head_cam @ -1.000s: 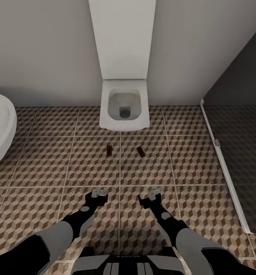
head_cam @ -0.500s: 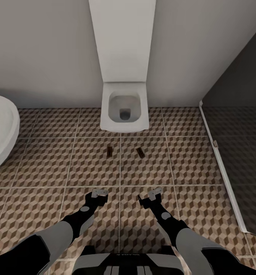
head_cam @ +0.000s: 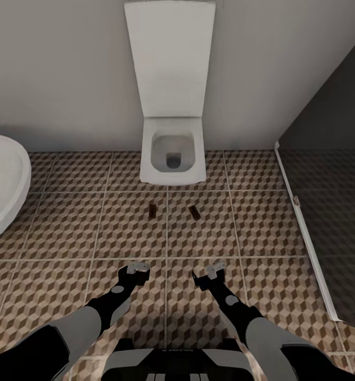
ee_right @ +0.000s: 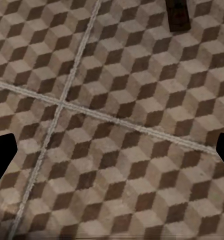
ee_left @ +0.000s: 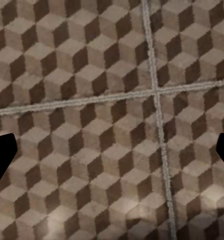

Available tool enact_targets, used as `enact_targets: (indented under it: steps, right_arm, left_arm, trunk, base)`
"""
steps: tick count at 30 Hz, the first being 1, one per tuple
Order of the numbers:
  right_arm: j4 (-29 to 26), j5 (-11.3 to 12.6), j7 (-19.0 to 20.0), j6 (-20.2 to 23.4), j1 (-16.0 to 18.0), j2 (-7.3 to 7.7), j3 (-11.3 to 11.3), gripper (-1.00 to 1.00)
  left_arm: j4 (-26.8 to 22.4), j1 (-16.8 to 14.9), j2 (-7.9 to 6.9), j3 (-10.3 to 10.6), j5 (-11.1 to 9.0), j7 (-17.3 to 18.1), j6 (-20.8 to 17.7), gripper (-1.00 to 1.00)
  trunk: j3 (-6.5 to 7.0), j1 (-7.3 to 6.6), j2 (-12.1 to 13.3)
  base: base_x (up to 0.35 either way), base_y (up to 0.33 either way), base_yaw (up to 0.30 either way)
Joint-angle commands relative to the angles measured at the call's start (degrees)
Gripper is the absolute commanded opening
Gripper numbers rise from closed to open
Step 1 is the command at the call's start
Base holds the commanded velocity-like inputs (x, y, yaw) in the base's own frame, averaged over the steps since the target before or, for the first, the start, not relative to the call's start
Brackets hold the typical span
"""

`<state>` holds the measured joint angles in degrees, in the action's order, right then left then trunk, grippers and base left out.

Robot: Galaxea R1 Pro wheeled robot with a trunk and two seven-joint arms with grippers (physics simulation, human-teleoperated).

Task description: Take the four mousetraps from the cabinet in the bathroom and place them on the bathroom floor. Make sure all four end up on the same floor surface, and ensure that at least two of them are either under or directly next to the same bathroom sink.

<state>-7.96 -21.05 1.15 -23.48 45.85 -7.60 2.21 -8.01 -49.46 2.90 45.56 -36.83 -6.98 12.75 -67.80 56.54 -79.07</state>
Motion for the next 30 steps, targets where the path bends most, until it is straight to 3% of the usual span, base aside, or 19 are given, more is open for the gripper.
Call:
enact_targets:
  steps: [1,19,30]
  right_arm:
    - [0.0,-0.2,0.3,-0.2,-0.1,0.11,0.3,1.00]
    - [0.0,-0.3,2.3,-1.1,-2.4,2.18,0.3,1.00]
    - [0.0,-0.3,2.4,-1.3,-3.2,2.39,0.3,1.00]
  left_arm:
    - [0.0,0.0,0.00,0.5,-0.3,-0.3,0.2,1.00]
    - [0.3,0.0,-0.03,0.5,-0.3,-0.2,0.2,1.00]
    - [1.0,0.4,-0.16,0.5,-0.3,-0.2,0.2,1.00]
  trunk:
    - [0.16,-0.22,0.4]
    - [3.40,-4.18,7.6]
    - [5.37,-6.59,12.0]
  base:
    - [0.000,0.000,0.000]
    - [0.000,0.000,0.000]
    - [0.000,0.000,0.000]
